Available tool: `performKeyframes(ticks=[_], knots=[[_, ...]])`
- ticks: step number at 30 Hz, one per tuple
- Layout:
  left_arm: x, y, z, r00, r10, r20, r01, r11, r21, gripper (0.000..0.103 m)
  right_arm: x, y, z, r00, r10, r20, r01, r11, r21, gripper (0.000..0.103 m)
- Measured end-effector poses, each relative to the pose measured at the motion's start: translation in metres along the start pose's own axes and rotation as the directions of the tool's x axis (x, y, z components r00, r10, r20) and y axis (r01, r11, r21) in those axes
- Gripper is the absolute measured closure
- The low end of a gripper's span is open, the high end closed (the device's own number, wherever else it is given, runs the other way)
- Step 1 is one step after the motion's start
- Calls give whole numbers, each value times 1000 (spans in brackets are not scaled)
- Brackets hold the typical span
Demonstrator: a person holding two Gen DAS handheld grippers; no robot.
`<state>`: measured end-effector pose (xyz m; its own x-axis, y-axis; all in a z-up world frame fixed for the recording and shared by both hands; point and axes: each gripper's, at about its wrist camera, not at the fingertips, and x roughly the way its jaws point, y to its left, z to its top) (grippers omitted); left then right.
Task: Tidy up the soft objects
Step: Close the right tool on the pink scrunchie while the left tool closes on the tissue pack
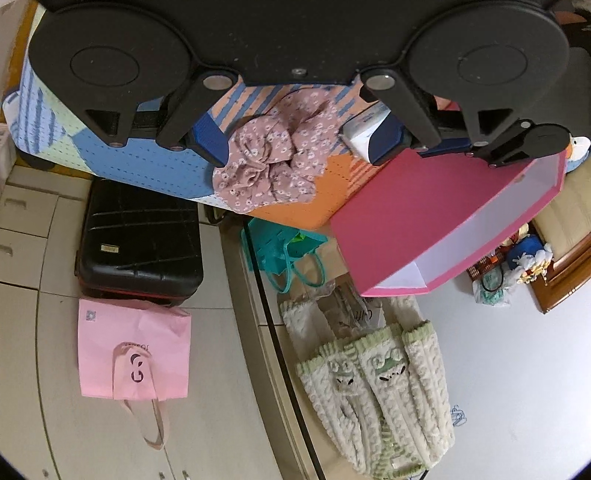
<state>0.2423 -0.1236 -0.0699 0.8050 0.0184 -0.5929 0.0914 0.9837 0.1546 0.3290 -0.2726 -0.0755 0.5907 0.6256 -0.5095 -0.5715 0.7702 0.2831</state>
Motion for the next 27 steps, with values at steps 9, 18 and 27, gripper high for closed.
performKeyframes(ticks=[9,18,27], knots=[[21,4,9,998,29,-47,-30,1000,-8,47,38,-6,7,999,4,-53,-6,999,-37,14],[32,3,5,995,23,-92,-20,999,38,40,67,-14,5,990,-16,-138,13,1000,-17,13],[33,7,0,998,-24,-60,26,999,31,42,67,-5,-2,989,-55,-137,40,993,-109,13]])
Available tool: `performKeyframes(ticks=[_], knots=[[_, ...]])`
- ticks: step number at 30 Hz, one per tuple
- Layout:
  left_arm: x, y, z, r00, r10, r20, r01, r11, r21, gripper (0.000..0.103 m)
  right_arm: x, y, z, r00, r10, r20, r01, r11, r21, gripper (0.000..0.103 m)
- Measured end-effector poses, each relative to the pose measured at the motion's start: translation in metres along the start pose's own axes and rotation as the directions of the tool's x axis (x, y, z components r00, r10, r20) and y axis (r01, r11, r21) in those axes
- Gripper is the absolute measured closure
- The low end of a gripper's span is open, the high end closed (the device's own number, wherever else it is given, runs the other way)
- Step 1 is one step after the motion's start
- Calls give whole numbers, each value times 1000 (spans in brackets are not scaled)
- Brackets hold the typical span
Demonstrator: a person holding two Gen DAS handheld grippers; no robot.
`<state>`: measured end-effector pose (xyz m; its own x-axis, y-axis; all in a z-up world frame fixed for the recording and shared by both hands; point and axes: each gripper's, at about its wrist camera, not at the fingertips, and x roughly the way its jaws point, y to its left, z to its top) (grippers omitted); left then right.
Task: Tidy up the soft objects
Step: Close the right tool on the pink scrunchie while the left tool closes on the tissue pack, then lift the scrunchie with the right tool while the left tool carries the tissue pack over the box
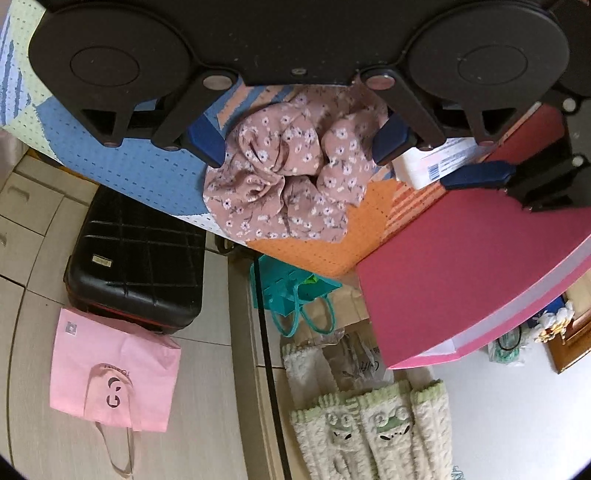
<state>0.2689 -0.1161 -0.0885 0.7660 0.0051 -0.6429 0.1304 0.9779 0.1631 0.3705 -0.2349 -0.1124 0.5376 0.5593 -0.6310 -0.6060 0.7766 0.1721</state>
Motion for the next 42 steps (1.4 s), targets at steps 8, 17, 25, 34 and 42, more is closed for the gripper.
performKeyframes(ticks=[8,17,25,34,42], knots=[[-3,-4,2,998,-64,-9,64,997,31,56,-9,-1,-5,998,-58,23,59,998,-30,74],[-8,-5,2,984,-176,-13,176,984,39,54,-39,-12,-22,997,-64,37,62,995,73,84],[-9,7,-5,958,-275,-81,279,960,39,33,-60,-2,-37,991,-115,63,111,992,68,84],[-10,11,-6,966,-251,-61,252,968,6,58,-80,8,-58,983,-157,97,144,981,131,84],[-19,12,-12,961,-274,-40,273,962,-28,64,-97,22,-78,977,-181,114,159,971,177,84]])
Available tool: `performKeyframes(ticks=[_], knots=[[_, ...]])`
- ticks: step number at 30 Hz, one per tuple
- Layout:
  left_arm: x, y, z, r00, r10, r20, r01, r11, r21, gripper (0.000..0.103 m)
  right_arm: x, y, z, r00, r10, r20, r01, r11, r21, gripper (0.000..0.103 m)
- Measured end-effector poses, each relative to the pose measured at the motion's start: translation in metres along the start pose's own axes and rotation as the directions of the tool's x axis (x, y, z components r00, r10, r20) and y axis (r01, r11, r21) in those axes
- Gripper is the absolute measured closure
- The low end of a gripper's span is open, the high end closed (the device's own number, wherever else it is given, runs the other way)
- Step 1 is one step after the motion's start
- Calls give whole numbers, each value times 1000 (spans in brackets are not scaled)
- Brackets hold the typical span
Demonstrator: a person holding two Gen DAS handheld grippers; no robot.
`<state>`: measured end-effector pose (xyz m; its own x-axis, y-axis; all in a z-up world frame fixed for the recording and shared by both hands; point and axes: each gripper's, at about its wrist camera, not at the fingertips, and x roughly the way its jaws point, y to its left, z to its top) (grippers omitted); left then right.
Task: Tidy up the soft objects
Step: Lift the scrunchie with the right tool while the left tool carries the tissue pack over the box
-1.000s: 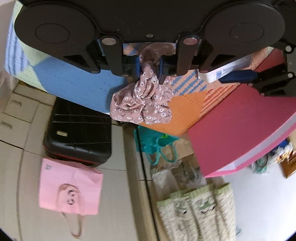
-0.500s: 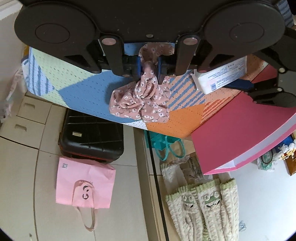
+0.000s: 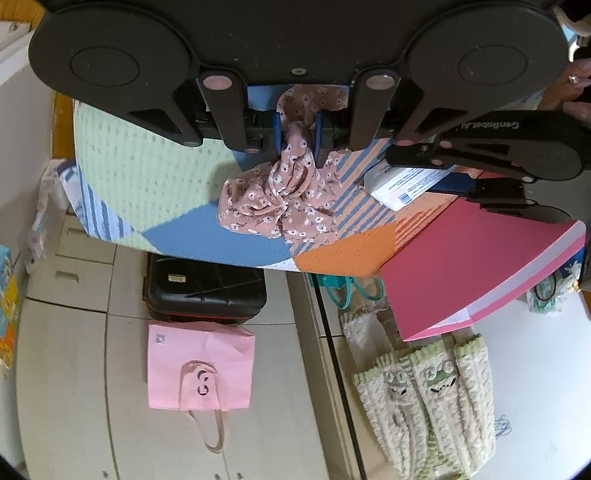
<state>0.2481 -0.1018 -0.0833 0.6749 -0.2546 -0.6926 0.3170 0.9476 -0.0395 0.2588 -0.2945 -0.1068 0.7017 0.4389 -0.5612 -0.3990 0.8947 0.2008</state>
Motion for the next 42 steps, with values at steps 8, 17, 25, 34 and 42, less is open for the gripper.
performKeyframes(ticks=[8,17,25,34,42], knots=[[-24,0,-6,999,-33,28,34,999,-21,64,-19,11,-24,1000,-14,-3,15,998,60,83],[-53,2,-21,996,-91,7,92,995,-50,64,-40,32,-39,999,-25,-23,27,998,49,83],[-80,4,-34,989,-148,-25,146,987,-65,64,-62,48,-55,999,-5,-31,6,998,60,83],[-101,10,-49,977,-203,-61,197,977,-83,64,-84,71,-63,997,59,-59,-57,998,40,82],[-131,27,-61,973,-215,-79,209,974,-82,64,-102,105,-56,989,127,-76,-130,991,-30,82]])
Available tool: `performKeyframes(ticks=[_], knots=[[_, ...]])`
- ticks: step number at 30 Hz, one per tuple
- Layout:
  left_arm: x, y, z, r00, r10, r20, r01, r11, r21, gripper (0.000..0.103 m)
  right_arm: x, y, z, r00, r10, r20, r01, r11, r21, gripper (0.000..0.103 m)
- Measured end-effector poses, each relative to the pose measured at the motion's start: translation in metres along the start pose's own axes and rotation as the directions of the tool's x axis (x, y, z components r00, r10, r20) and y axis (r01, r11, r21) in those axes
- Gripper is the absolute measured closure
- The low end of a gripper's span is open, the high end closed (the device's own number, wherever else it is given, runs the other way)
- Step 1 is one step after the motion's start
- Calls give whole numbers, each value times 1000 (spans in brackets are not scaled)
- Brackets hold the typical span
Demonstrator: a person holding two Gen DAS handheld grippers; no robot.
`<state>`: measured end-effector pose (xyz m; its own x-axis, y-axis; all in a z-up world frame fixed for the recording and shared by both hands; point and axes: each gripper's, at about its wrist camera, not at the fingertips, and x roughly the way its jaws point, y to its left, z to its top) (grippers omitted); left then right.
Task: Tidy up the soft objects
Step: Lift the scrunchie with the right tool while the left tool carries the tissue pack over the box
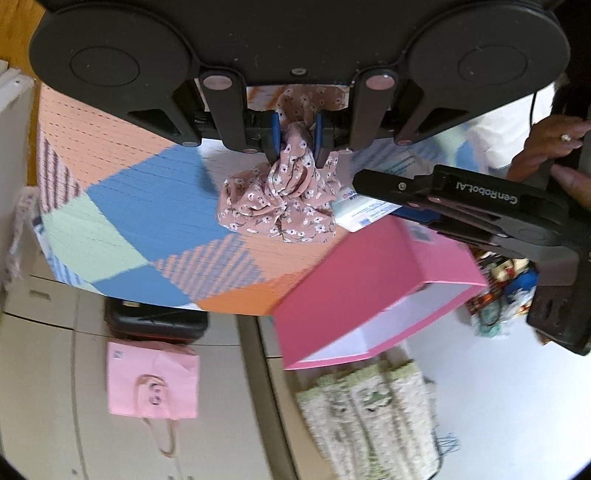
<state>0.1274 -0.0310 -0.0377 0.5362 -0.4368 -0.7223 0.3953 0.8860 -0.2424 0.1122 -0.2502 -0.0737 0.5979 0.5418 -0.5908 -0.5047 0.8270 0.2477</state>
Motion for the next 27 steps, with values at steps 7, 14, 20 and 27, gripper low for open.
performKeyframes(ticks=[7,14,20,27], knots=[[-32,21,-16,1000,3,13,-2,999,-33,64,-4,29,10,997,66,-43,-68,997,-43,82],[-67,39,-21,1000,-27,-7,27,1000,-7,64,2,65,24,985,145,-94,-151,986,-65,82],[-103,54,-10,1000,7,19,-8,999,53,64,6,95,48,976,186,-112,-196,977,-84,82],[-127,80,8,995,10,99,-18,997,73,64,18,120,74,979,200,-43,-203,974,-97,82]])
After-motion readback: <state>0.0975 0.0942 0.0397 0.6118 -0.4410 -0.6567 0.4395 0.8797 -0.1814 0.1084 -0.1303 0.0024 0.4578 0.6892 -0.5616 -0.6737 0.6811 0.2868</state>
